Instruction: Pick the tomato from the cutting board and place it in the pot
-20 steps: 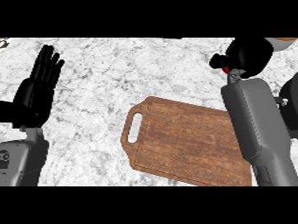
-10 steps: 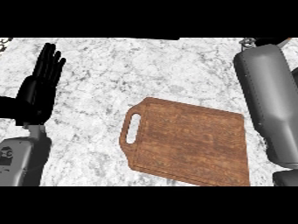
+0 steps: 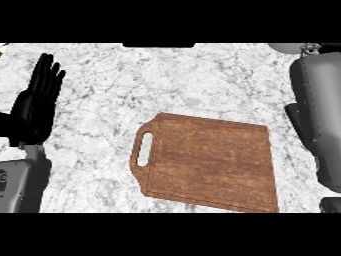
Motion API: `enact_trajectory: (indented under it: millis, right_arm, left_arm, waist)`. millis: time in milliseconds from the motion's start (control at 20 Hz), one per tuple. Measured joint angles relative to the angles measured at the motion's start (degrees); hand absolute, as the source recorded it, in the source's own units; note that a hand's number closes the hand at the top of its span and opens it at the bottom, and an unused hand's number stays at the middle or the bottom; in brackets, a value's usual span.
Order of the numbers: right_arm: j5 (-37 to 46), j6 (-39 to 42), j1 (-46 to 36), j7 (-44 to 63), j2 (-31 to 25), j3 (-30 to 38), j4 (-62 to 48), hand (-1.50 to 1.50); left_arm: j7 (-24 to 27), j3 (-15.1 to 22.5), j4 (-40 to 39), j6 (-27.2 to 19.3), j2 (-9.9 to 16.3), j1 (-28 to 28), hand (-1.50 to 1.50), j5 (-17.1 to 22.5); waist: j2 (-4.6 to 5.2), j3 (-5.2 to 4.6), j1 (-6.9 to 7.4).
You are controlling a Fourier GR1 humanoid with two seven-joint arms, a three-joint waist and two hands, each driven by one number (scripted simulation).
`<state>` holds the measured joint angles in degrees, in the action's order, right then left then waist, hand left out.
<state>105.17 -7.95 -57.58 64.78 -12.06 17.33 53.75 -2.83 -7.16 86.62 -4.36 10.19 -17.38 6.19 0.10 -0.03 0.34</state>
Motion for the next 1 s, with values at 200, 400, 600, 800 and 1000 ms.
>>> enact_trajectory:
  millis: [200,400,600,800,1000]
  right_arm:
    - [-1.3,-0.4,6.1,-1.8,-1.4,2.3,5.9,1.5]
    - [-4.0,-0.4,12.7,-4.1,-2.4,4.0,13.5,1.5]
    - [-8.6,-1.3,18.7,-7.6,-4.6,6.4,18.0,1.5]
    - [-12.0,-4.1,23.0,-9.6,-6.8,8.4,17.3,1.5]
    - [-14.8,-7.5,26.2,-11.0,-8.0,10.0,14.4,1.5]
  left_arm:
    - [0.8,-0.6,0.4,0.3,0.1,1.3,0.0,0.3]
    - [0.9,-1.3,0.5,1.2,1.0,1.9,0.0,0.8]
    - [0.1,-1.0,0.8,0.4,0.5,1.4,0.0,0.4]
    - [-0.8,-0.1,2.5,-0.2,-0.4,1.8,0.0,0.0]
    - [0.0,-0.1,2.7,0.3,-0.4,2.6,0.0,0.0]
  waist:
    - [-0.26,0.01,-0.72]
    - [-0.33,0.02,-0.93]
    - [-0.26,0.03,-0.86]
    - [-0.16,0.04,-0.53]
    - [-0.08,0.03,-0.29]
